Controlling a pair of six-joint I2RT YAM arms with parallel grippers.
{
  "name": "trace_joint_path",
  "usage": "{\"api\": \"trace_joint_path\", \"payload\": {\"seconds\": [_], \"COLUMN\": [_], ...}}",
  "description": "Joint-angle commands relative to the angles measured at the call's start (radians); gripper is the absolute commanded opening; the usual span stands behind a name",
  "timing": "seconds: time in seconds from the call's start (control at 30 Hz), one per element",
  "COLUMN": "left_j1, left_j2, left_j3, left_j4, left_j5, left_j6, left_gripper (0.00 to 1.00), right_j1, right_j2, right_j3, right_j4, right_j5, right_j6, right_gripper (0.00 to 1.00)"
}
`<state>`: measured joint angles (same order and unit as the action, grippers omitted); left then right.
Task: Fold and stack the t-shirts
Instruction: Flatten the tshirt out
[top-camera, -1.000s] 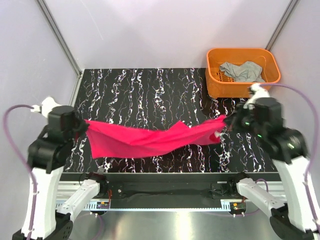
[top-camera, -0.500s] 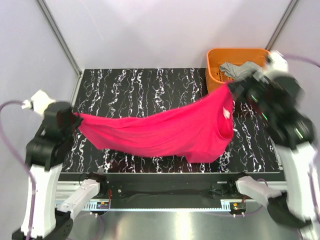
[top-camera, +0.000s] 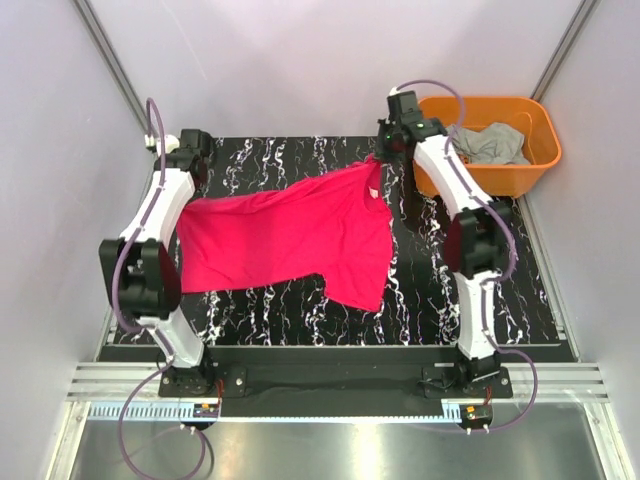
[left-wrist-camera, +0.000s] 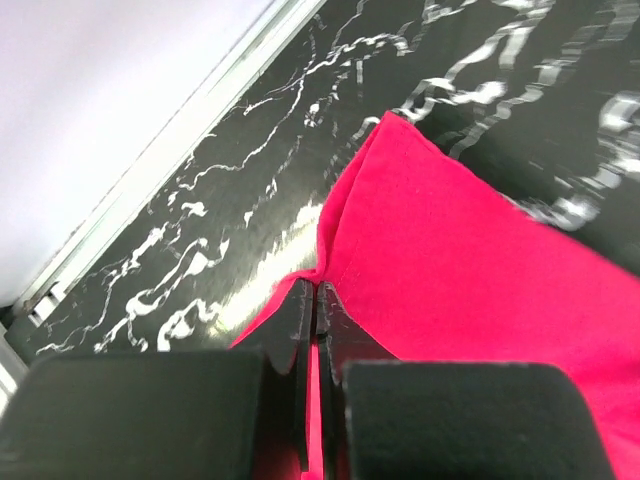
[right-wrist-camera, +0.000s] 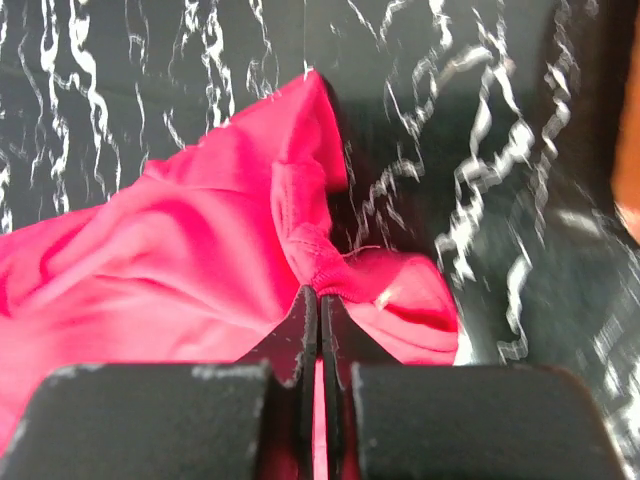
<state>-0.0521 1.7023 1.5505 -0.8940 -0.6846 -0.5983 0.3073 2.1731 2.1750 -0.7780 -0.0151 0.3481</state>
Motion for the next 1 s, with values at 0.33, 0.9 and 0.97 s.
{"api": "trace_joint_path", "payload": {"seconds": [0.33,0.9,0.97], "left_j1": [0.192,0.346,0.421], "left_j2": [0.122,-0.633,-0.616], "left_j3": [0.050,-0.721,-0.750], "left_j4": [0.075,0.069,0.073], "left_j5": [0.164,0.536,0.581], "left_j6": [0.084,-0.086,-0.083], "left_gripper": [0.99,0.61,0.57], "right_j1": [-0.008,0.124,0.124], "right_j2": [0.188,-0.554,-0.584], "right_j3": [0.407,-0.644,-0.720], "right_j4": [-0.280,-0.101,-0.072], "right_j5": [-0.080,-0.340,-0.377], "right_j6": [0.040,0.062,0.035], "right_gripper": [0.66,1.00,1.00]}}
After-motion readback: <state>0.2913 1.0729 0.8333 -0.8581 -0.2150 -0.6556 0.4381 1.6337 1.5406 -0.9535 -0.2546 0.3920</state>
